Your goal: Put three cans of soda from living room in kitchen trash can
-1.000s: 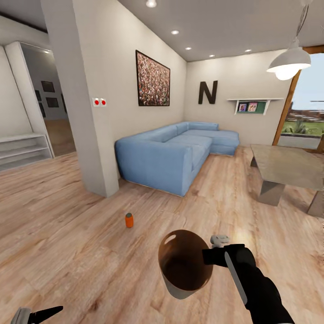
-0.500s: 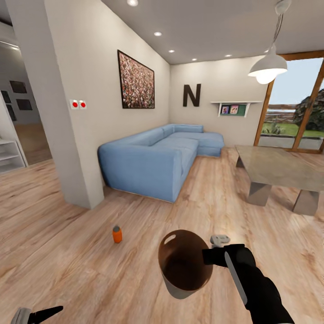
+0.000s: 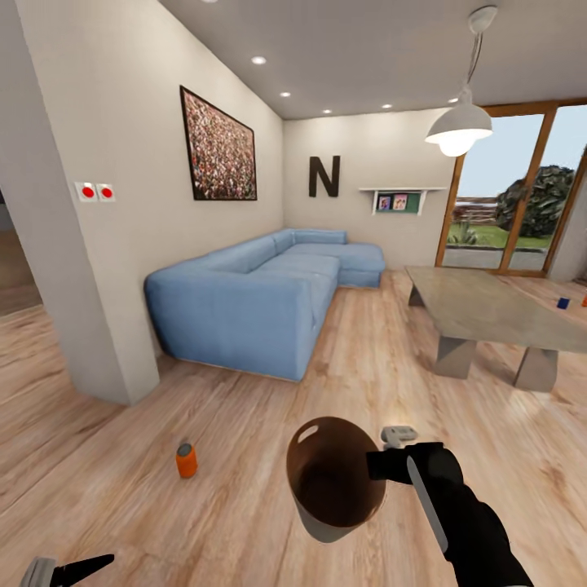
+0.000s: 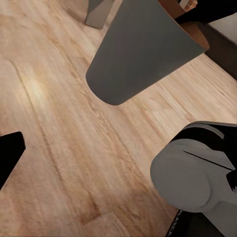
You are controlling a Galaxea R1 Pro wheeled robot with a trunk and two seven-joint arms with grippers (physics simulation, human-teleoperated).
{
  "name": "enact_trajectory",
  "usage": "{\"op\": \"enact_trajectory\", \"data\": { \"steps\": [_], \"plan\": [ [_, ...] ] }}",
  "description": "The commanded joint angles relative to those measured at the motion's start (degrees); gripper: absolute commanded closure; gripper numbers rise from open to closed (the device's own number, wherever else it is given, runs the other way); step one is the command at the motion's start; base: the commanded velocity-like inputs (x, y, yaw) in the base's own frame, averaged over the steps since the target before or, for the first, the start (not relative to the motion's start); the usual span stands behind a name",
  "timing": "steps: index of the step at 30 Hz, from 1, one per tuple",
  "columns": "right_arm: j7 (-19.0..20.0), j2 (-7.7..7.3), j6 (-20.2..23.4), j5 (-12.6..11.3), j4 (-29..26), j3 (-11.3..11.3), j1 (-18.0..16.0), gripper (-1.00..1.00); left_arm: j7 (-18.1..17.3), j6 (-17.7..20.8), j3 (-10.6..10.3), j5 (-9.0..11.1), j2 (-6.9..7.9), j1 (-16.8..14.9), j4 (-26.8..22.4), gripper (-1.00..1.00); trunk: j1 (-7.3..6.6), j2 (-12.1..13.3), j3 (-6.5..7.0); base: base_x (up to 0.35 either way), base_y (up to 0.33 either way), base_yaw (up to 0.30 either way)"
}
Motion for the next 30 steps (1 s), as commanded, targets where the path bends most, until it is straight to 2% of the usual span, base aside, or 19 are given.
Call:
{"op": "enact_trajectory", "data": {
  "steps": [1, 16, 30],
  "plan": [
    [0.19, 0.00, 0.07, -1.17, -0.02, -0.01, -0.03, 1.00, 0.00, 0.00, 0.00, 0.00, -0.01, 0.00, 0.00, -1.00, 0.00, 0.00, 0.02, 0.332, 0.181, -0.025],
    [0.20, 0.04, 0.07, -1.17, -0.02, 0.01, -0.01, 1.00, 0.00, 0.00, 0.01, -0.06, -0.02, 0.00, 0.00, -1.00, 0.00, 0.00, 0.04, 0.319, 0.173, -0.005],
    [0.17, -0.04, 0.07, -1.11, -0.02, -0.01, -0.04, 1.00, 0.08, -0.20, 0.27, -0.09, -0.04, 0.00, 0.00, -1.00, 0.00, 0.00, 0.04, 0.039, 0.014, 0.000]
  ]
}}
